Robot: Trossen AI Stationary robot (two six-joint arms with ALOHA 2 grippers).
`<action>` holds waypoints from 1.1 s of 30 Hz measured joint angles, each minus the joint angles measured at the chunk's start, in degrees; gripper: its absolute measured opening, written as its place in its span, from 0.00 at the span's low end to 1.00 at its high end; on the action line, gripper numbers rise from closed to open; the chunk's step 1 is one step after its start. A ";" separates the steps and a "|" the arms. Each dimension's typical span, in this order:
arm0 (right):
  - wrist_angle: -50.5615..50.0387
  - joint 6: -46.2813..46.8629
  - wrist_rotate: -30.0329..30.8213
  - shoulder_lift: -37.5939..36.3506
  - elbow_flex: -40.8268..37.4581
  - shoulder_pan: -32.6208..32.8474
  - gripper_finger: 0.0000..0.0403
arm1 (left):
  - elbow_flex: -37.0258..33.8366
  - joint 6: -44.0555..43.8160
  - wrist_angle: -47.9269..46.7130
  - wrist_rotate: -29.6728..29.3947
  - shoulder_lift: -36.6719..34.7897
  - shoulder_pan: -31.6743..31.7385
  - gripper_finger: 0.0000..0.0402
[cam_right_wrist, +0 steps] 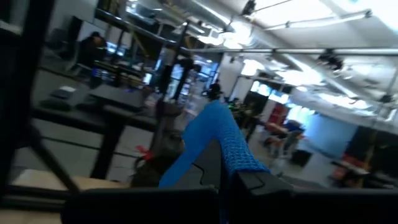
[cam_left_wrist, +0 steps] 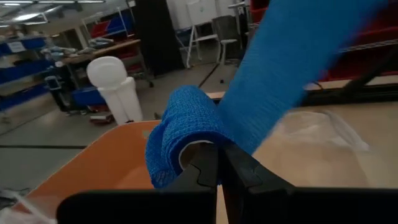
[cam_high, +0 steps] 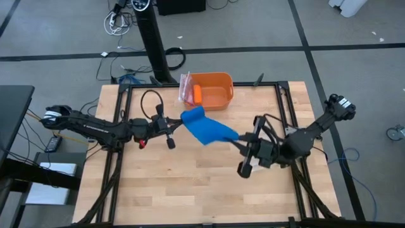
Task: Roll bandage
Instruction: Roll the blue bandage
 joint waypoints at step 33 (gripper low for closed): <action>-19.84 -5.61 -6.64 0.04 15.06 -25.63 0.00 | 15.69 4.97 -10.27 8.39 9.68 -25.41 0.02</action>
